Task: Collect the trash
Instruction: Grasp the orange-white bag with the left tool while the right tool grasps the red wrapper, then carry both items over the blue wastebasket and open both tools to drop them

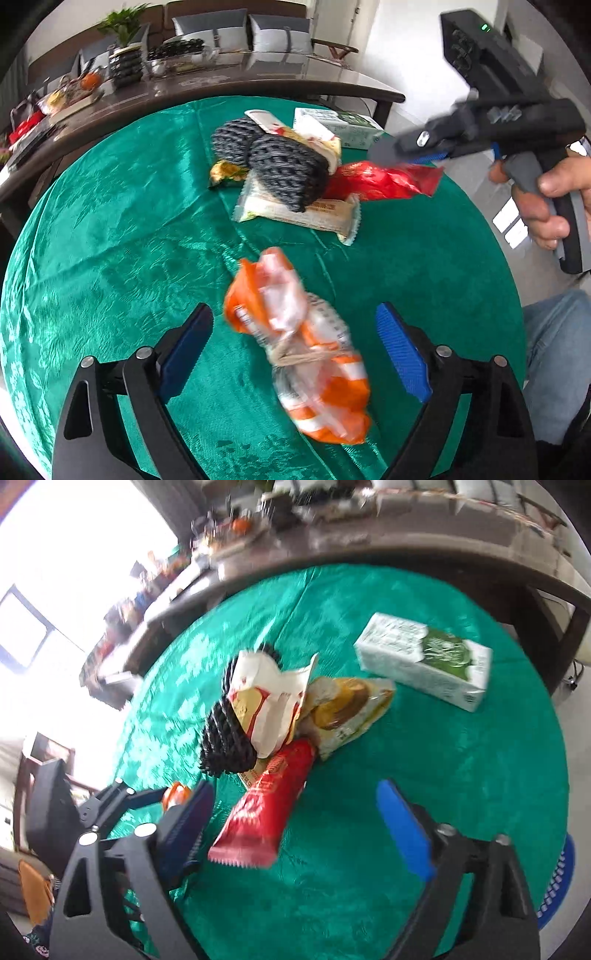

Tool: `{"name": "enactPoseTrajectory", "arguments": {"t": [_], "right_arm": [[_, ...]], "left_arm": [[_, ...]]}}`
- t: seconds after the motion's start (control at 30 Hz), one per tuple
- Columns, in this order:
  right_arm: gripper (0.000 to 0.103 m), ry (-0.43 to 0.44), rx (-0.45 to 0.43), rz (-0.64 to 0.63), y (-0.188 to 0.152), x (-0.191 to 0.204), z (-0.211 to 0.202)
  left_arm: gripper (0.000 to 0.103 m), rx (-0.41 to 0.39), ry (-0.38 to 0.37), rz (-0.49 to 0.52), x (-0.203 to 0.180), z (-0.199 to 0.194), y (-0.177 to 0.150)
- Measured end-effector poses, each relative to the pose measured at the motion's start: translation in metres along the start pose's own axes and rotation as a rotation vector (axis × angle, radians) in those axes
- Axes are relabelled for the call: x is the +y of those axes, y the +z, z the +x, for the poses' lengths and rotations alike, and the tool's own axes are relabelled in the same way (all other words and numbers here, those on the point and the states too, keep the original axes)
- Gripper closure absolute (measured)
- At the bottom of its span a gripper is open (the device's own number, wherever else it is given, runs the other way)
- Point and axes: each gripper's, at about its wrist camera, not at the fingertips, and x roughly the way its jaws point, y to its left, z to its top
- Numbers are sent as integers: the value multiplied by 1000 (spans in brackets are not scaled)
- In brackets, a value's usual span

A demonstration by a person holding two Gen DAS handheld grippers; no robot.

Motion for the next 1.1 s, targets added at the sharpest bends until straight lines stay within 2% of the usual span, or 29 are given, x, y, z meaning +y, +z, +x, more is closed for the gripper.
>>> {"name": "enactPoseTrajectory", "arguments": {"t": [0.07, 0.13, 0.27, 0.33, 0.4, 0.5, 0.53, 0.6, 0.63, 0.67, 0.8, 0.97, 1.1], "right_arm": [[60, 17, 56, 8, 2, 1, 13], [79, 13, 66, -12, -5, 4, 14], [83, -58, 78, -82, -33, 2, 10], [83, -140, 63, -113, -50, -1, 6], [84, -240, 20, -150, -72, -2, 1], [83, -284, -83, -140, -104, 0, -6], [81, -296, -126, -140, -111, 1, -7], [52, -331, -186, -135, -119, 2, -5], [27, -349, -208, -133, -122, 1, -5], [22, -361, -227, -139, -124, 2, -1], [22, -333, -223, -118, -124, -5, 8], [18, -314, -253, -92, -129, -6, 9], [17, -305, -255, -100, -135, -6, 8]], "left_arm": [[12, -10, 3, -21, 9, -8, -2], [11, -27, 3, -37, 17, -15, -2], [9, -30, -26, -52, 15, -17, -3], [9, -17, -10, -33, 5, -11, -4], [9, -12, 17, -24, -3, -5, -4], [9, -3, 47, -38, -5, 4, -5], [9, 1, 60, -45, -6, 7, -6], [9, 12, 75, -59, -4, 13, -7], [9, 15, 87, -66, -3, 15, -8], [9, 16, 98, -68, -2, 16, -10], [9, 23, 153, -66, 10, 13, -14], [8, 44, 153, -95, 29, 3, -21], [7, 60, 157, -42, 25, 5, -22]]}}
